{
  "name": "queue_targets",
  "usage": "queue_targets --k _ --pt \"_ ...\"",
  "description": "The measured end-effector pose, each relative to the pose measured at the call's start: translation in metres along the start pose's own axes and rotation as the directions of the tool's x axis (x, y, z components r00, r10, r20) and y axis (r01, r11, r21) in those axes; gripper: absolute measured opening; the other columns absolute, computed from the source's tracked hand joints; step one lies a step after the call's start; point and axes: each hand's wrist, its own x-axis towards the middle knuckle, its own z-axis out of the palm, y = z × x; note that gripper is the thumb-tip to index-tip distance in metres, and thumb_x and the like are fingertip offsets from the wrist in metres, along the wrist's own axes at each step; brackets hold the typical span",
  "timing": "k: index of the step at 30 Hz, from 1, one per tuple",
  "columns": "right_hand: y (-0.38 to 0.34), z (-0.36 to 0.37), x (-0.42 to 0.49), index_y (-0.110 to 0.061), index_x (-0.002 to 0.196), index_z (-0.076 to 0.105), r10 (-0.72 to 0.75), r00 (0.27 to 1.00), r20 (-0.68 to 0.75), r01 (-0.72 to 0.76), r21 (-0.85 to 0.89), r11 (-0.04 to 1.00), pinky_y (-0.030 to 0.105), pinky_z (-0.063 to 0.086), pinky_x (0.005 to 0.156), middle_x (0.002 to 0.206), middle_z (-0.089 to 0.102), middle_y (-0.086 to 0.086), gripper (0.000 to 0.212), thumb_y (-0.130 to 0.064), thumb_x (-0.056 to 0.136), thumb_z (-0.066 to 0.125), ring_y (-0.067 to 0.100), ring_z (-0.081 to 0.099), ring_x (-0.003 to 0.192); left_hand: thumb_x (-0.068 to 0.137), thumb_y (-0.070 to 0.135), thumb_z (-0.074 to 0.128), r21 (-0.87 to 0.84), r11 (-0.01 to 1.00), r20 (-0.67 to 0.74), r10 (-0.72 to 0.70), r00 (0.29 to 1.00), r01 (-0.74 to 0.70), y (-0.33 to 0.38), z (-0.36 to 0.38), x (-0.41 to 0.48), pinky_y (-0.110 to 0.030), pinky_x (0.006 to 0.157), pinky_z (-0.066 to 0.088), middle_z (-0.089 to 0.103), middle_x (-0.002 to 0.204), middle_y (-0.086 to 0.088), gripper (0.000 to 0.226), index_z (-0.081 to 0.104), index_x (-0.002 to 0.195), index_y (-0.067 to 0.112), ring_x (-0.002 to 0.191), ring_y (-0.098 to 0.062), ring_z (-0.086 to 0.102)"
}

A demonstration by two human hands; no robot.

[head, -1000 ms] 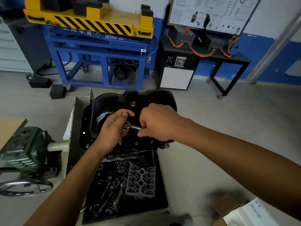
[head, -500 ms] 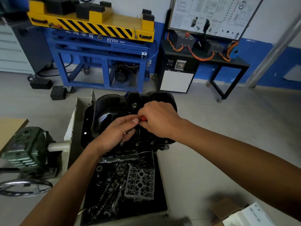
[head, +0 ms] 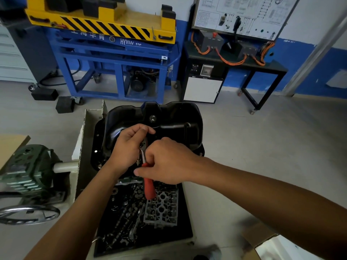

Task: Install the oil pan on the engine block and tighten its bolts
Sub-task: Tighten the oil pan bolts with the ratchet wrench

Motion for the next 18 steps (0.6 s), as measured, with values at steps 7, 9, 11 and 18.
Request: queue_targets --k 7,9,11,18 --pt "0.011 -0.018 -0.004 -0.015 0.066 0.062 0.057 0.997 0.045 -0.053 -0.085 0.995 0.030 0.047 0.053 0.058 0.059 -0.003 0.036 -0.045 0.084 0.073 0.013 0.058 0.056 0.107 0.027 0.039 -0.157 0.982 0.078 -0.095 0.992 0.107 -0.005 -0.006 0.001 -0.027 0.053 0.032 0.045 0.060 -0.004 0.039 0.071 0.085 0.024 0.056 -0.017 0.037" --pt "0.015 -0.025 -0.004 -0.019 0.073 0.066 0.063 0.997 0.045 -0.055 -0.158 0.986 0.031 0.049 0.058 0.065 0.062 -0.006 0.026 -0.042 0.086 0.072 0.012 0.060 0.062 0.100 0.036 0.042 -0.164 0.977 0.124 -0.113 0.986 0.133 -0.006 -0.008 0.003 -0.025 0.052 0.035 0.044 0.062 -0.006 0.034 0.073 0.089 0.026 0.057 -0.015 0.040" --pt "0.018 -0.031 -0.003 -0.020 0.079 0.069 0.060 0.998 0.024 -0.053 -0.235 0.971 0.032 0.049 0.059 0.067 0.060 -0.005 0.019 -0.036 0.089 0.070 0.015 0.060 0.064 0.097 0.038 0.044 -0.172 0.975 0.152 -0.111 0.982 0.137 -0.008 -0.009 0.005 -0.018 0.050 0.039 0.047 0.062 -0.002 0.033 0.074 0.093 0.025 0.054 -0.008 0.045" --pt "0.024 -0.039 0.011 -0.019 0.083 0.066 0.021 0.995 -0.102 -0.065 -0.451 0.890 0.032 0.044 0.055 0.072 0.055 -0.001 0.011 -0.018 0.094 0.061 0.021 0.056 0.065 0.099 0.035 0.042 -0.246 0.960 0.255 -0.070 0.964 0.135 -0.011 -0.011 0.005 -0.023 0.047 0.026 0.035 0.050 0.006 0.036 0.071 0.106 0.015 0.044 -0.011 0.027"
